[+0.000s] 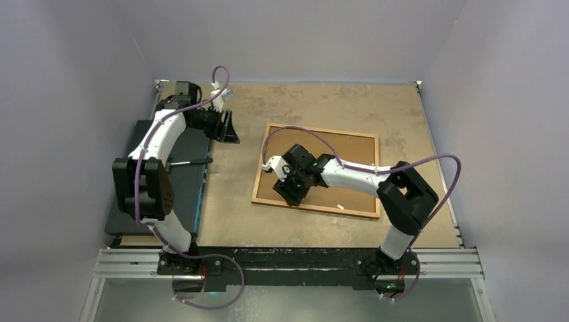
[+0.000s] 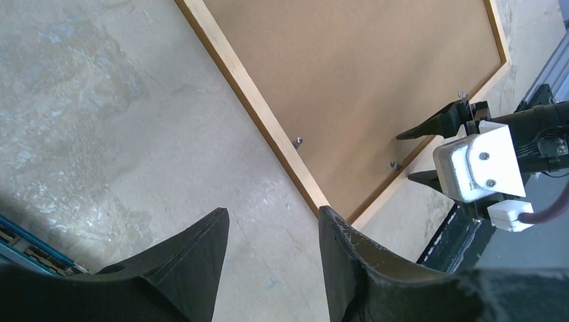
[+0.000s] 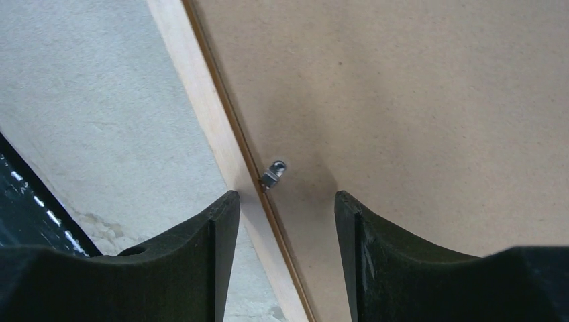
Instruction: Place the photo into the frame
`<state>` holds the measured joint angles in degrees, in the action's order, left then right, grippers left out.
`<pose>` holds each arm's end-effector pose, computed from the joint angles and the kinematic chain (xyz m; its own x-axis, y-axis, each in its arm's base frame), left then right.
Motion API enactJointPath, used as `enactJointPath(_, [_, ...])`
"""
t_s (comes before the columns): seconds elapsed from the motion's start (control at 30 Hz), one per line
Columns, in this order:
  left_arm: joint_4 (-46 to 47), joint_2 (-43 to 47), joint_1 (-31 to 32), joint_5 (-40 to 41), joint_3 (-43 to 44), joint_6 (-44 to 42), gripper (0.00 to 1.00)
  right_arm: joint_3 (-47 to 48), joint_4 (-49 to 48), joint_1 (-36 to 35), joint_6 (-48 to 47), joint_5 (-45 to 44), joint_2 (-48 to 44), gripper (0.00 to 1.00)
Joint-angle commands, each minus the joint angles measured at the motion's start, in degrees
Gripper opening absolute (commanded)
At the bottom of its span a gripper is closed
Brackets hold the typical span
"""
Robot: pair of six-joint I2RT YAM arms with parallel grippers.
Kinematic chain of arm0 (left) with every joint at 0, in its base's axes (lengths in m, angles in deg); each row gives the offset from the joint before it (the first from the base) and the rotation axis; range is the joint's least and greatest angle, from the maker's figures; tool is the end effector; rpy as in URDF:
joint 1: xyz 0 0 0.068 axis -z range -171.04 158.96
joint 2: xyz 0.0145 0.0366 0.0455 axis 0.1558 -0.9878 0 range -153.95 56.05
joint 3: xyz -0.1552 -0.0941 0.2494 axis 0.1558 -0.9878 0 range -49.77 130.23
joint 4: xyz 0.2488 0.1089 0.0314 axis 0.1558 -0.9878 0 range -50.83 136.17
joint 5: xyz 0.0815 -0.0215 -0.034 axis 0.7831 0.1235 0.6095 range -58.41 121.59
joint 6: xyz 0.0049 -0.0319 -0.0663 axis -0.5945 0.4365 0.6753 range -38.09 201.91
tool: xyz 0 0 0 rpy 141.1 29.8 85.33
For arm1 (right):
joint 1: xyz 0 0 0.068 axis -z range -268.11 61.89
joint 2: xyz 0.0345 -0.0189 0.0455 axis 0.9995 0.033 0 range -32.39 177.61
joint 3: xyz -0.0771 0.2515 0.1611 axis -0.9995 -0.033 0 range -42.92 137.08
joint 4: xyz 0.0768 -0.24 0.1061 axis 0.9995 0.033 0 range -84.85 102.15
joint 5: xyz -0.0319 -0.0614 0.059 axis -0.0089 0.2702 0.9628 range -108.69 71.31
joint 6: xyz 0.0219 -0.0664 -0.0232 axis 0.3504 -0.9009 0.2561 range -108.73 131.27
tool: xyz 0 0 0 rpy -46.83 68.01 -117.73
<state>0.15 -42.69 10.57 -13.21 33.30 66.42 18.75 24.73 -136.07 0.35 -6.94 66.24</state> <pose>0.3844 -0.0542 0.2952 -0.7535 0.2106 -0.6228 0.5761 0.6679 -0.4712 0.2460 0.2915 0.1918 -0.3965 -0.7167 -0.5737 -0.8936 0.4445 0.0624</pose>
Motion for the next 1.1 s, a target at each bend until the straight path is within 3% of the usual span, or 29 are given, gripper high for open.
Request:
enactJointPath(0.0, [-3.9,2.4,-0.2,-1.4,1.9,-2.3,0.5,-1.0,-0.2,-2.2,-1.9,1.1,-1.1,0.56])
enactJointPath(0.23, [-4.5,3.5,-0.3,-0.7,2.1,-1.9,0.5,-2.4,-1.1,-5.0,-0.8,-4.3,0.4,0.51])
enactJointPath(0.57, [-2.7,7.8,-1.4,-2.8,0.8,-4.9,0.52,3.1,-0.6,-6.3,1.4,-11.5,5.7,0.11])
enactJointPath(0.7, [-0.8,15.0,-1.5,-4.2,-6.0,-17.4,0.52,9.0,-1.0,-6.3,2.3,-10.9,5.1,0.0])
enactJointPath(0.83, [-4.6,24.8,-3.1,-4.8,-17.3,-39.4,0.52,15.3,-1.4,-6.3,3.4,-5.5,3.6,0.0])
enactJointPath(0.93, [-4.0,33.8,-3.1,-2.1,-25.7,-51.0,0.52,20.4,-0.3,-6.2,3.4,-1.9,4.4,0.0])
enactJointPath(1.07, [0.1,44.1,-3.0,0.1,-34.9,-59.4,0.52,26.1,1.1,-5.8,4.2,2.2,6.0,0.0])
